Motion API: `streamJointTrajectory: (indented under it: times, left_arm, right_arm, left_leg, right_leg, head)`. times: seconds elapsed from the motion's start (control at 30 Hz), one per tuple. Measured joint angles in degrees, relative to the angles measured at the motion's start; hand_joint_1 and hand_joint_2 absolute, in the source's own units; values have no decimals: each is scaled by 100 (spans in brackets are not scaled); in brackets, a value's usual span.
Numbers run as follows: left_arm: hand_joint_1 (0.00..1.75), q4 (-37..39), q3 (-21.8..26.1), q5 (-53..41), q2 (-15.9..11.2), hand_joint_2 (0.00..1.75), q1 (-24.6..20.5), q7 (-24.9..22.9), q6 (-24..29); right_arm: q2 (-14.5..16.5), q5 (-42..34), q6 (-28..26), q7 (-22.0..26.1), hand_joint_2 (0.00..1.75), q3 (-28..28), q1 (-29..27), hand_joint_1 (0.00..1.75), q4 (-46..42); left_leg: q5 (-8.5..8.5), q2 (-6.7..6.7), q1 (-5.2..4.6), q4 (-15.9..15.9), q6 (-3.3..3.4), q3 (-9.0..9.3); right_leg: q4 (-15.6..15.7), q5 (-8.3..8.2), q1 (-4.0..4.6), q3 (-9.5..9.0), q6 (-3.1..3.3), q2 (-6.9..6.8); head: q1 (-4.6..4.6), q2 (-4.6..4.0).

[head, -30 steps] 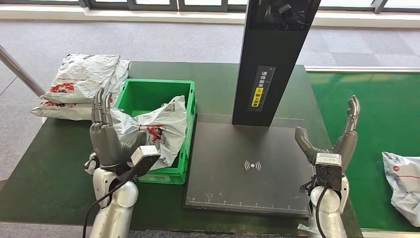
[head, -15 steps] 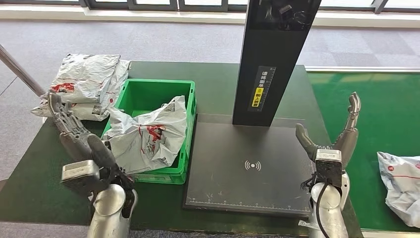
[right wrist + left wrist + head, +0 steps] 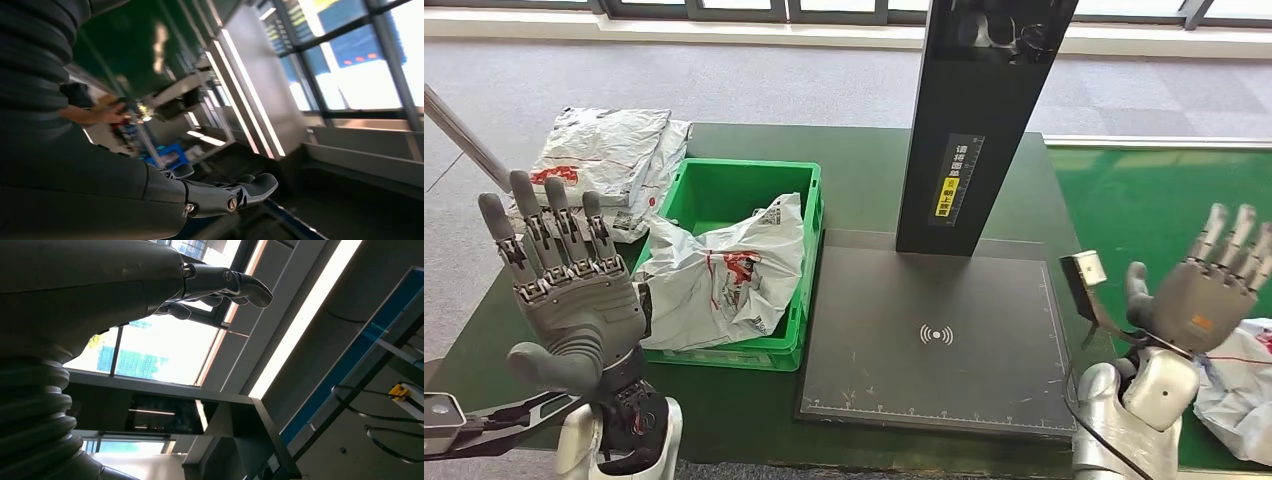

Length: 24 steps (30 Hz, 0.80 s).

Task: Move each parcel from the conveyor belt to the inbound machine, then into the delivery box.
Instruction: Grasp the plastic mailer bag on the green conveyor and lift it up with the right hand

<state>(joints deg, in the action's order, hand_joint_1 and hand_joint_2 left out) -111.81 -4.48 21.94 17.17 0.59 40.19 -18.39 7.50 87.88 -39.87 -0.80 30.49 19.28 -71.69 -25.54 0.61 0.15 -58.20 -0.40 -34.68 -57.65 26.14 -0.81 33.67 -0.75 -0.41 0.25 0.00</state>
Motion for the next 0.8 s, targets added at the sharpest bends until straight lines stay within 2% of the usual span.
streamJointTrajectory:
  times: [0.07,0.1,0.13,0.2,0.47,0.8]
  left_arm:
    - [0,88,0,-32,1,175,41,-1,-200]
    - [0,125,0,-56,1,175,57,-3,-263]
    - [0,155,0,-82,1,175,67,-5,-303]
    - [0,197,-5,-127,2,175,68,-9,-335]
    - [0,254,-50,-223,3,175,68,-9,-313]
    - [0,275,-79,-335,3,175,106,-9,-267]
  right_arm:
    - [-311,112,-4,-1435,175,-99,-88,0,238]
    - [-481,120,7,-1957,175,-201,-114,0,398]
    - [-637,123,28,-2321,175,-313,-126,0,559]
    - [-872,124,56,-2700,175,-515,-123,0,867]
    - [-1253,129,3,-3099,175,-686,27,0,1932]
    - [-1613,125,127,-3096,175,-647,762,0,3974]
  left_leg:
    - [-1,11,-2,0,3,-2]
    - [-3,7,-4,0,4,-3]
    - [-6,-3,-6,0,6,-1]
    - [-11,-19,-8,-1,9,5]
    - [-7,-13,-2,1,6,7]
    - [-6,-19,-6,-1,9,9]
  right_leg:
    - [2,4,-2,-7,-7,-9]
    - [3,4,-4,-7,-8,-5]
    - [4,3,-6,-5,-9,4]
    - [7,2,-7,-3,-10,17]
    - [8,3,-1,-9,-9,8]
    - [8,1,-5,-8,-10,16]
  head:
    - [2,0]
    - [2,0]
    - [1,0]
    - [1,0]
    - [0,0]
    - [0,0]
